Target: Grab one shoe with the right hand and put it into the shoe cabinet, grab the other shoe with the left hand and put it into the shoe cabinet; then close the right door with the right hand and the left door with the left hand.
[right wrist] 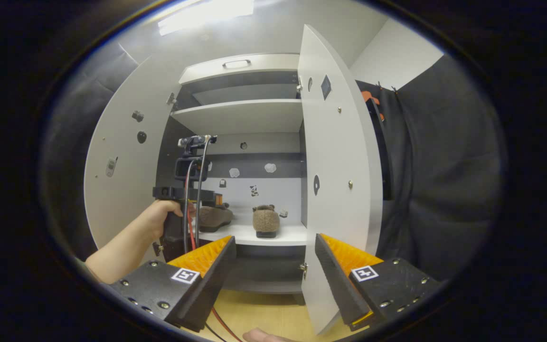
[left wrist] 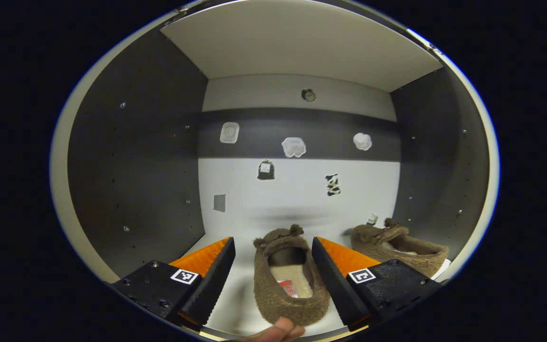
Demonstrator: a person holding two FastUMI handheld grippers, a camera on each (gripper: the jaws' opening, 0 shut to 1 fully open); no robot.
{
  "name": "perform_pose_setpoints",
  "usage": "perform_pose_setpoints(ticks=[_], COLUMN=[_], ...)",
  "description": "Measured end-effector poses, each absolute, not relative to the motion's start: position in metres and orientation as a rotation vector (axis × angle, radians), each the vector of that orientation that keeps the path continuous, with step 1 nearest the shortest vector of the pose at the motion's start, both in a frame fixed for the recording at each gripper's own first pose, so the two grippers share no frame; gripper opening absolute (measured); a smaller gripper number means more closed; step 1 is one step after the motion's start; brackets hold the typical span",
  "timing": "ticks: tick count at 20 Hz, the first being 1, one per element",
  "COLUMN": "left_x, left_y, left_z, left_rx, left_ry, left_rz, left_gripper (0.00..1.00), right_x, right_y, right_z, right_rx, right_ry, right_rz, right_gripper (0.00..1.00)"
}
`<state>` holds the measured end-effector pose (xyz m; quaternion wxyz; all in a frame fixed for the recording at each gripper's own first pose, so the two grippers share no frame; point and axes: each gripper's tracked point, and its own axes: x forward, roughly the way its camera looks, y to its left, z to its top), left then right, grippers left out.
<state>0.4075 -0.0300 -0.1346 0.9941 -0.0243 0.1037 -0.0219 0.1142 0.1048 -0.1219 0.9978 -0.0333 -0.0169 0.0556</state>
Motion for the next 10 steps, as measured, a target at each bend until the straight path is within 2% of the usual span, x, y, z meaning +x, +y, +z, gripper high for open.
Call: perform_pose_setpoints(ticks=[5,10], left_x=[0.339,0.239], left_y=[-0.032,-0.010], left_z=[-0.099,-0.054], left_rx=[-0.066,-0.083], left_ry=[0.201,0.152], left_rz=[-0.080,-0.077], left_gripper=[0.99,0.99], right_x=[0.085,0.051], right_y=[0.108,0.107], right_z=[-0.112,-0.100], right_rx=[-0.076,-0.089], right_ry=[-0.048,-0.071], right_rz=[0.120,0.123], right_gripper=[1.00,0.98])
